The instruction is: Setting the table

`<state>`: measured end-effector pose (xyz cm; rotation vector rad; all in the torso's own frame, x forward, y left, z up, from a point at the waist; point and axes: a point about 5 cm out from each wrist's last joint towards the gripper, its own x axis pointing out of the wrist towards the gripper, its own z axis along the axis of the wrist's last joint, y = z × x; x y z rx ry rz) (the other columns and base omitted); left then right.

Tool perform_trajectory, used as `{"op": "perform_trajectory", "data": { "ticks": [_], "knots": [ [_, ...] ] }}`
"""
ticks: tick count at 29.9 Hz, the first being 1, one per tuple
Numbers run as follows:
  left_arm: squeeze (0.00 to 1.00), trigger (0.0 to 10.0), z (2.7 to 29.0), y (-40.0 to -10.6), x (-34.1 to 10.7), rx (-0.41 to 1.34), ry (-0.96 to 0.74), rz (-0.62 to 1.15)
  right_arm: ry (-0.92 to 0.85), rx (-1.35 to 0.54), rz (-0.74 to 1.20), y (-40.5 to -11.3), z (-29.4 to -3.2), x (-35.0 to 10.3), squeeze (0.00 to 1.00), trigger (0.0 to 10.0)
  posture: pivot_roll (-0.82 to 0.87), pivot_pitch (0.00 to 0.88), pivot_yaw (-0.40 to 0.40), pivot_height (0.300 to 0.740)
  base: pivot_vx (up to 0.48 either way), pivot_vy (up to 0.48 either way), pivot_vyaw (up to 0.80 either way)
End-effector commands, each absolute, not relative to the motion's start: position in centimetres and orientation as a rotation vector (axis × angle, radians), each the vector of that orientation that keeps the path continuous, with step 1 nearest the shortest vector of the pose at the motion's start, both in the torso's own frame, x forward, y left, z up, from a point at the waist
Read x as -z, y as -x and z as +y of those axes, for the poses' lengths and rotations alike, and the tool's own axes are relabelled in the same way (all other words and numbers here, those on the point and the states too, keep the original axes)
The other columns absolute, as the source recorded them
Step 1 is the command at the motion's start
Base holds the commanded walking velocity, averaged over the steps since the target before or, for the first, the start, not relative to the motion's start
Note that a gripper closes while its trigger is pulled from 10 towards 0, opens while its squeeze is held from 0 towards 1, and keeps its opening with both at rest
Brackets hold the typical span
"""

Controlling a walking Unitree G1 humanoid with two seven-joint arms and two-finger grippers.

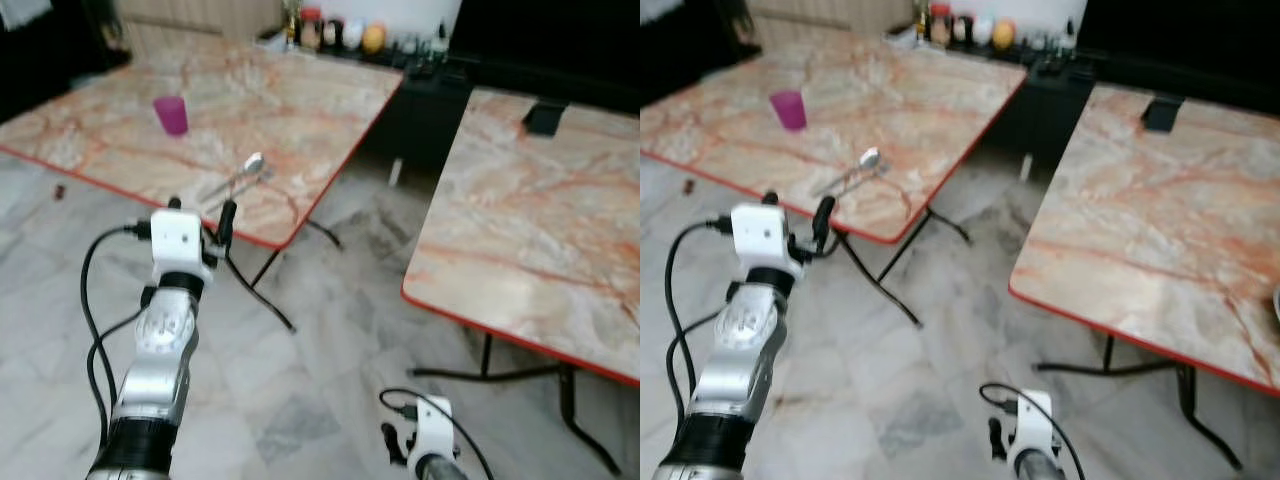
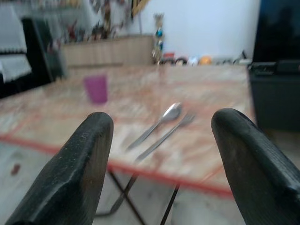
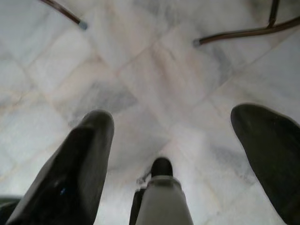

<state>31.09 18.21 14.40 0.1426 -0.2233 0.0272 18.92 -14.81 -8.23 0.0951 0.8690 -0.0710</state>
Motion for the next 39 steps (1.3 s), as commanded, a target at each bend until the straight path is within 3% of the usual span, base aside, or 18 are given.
{"op": "perform_trajectory", "data": {
  "ticks": [1, 6, 18, 23, 30, 39],
  "knots": [
    [0.00, 10.0, 20.1, -30.5, -13.4, -0.093, -0.157, -0.189, -0.110, 0.052, 0.866, -19.0, -13.9, 8.2, 0.00, 10.0, 0.01, 0.000, -0.040, 0.740, 0.000, 0.364, 0.00],
    [0.00, 10.0, 22.5, -29.3, -10.3, -0.221, -0.163, -0.084, -0.106, 0.051, 0.866, -19.0, -14.0, 8.2, 0.00, 10.0, 0.01, 0.006, -0.043, 0.740, 0.000, 0.364, 0.00],
    [0.00, 10.0, 25.7, -26.0, -1.6, -0.328, -0.135, 0.311, -0.106, 0.056, 0.863, -19.2, -14.0, 8.1, 0.00, 10.0, 0.01, 0.025, -0.044, 0.740, 0.000, 0.367, 0.00],
    [0.00, 10.0, 25.1, -25.2, 0.6, -0.269, -0.136, 0.441, -0.108, 0.055, 0.863, -19.3, -14.0, 8.1, 0.00, 10.0, 0.01, 0.030, -0.046, 0.740, 0.000, 0.347, 0.00],
    [0.00, 10.0, 22.3, -22.5, 5.0, -0.030, -0.195, 0.755, -0.110, 0.059, 0.863, -19.2, -14.0, 8.1, 0.00, 10.0, 0.01, 0.032, -0.043, 0.740, 0.000, 0.000, 0.00],
    [0.00, 10.0, 21.7, -20.8, 6.5, -0.079, -0.101, 0.862, -0.113, 0.070, 0.864, -19.2, -14.0, 8.1, 0.00, 10.0, 0.00, 0.042, -0.041, 0.740, 0.000, 0.000, 0.00]
  ]
}}
